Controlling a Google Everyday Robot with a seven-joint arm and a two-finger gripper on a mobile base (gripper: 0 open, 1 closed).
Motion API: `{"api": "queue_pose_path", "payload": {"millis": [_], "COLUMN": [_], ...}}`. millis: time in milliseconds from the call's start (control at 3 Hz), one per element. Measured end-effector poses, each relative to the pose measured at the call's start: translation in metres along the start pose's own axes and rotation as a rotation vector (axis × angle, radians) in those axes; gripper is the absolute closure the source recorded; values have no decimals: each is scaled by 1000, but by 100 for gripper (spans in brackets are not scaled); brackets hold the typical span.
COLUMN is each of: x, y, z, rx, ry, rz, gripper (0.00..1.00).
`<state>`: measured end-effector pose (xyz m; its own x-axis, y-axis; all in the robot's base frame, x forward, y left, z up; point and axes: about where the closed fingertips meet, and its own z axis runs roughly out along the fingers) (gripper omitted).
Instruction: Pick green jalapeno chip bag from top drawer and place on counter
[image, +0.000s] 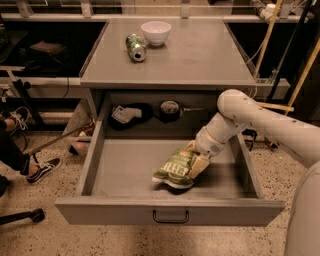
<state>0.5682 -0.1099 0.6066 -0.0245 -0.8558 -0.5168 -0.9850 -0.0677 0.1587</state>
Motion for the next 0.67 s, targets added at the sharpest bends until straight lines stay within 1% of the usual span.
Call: {"api": "queue_pose_path", "payload": {"millis": [333,667], "x": [-1,-20], "y": [19,50], "z": [-29,-76], "rx": [124,346], "ry": [39,75], "rz": [48,147], "gripper": [100,100]}}
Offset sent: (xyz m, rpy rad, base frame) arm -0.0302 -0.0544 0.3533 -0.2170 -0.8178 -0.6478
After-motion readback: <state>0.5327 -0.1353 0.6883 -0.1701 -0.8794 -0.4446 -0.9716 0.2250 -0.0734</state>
